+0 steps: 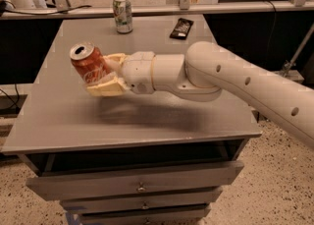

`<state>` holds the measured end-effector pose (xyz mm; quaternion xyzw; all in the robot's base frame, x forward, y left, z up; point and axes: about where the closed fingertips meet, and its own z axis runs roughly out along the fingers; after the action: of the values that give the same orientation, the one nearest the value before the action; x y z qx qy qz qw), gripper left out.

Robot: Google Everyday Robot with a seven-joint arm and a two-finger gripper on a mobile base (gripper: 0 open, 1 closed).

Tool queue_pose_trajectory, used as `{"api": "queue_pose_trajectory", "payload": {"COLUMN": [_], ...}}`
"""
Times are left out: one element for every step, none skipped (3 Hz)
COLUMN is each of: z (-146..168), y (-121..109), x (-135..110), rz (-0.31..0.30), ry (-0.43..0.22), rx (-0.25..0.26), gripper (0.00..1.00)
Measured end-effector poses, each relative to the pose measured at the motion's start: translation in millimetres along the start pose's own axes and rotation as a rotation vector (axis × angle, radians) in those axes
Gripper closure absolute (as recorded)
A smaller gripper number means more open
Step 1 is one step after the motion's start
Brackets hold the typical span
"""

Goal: Place coke can upright

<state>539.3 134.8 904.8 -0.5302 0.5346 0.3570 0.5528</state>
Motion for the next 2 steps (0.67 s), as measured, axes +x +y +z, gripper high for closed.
{"api": "queue_pose_trajectory", "payload": {"z": [13.9,25.7], "y": [9.8,8.8], "x": [-24.4,-52.6], "rz": [-0.190,-0.535], "ry": [-0.020,-0.006], "rx": [-0.060,-0.106], "gripper": [1.00,1.00]}}
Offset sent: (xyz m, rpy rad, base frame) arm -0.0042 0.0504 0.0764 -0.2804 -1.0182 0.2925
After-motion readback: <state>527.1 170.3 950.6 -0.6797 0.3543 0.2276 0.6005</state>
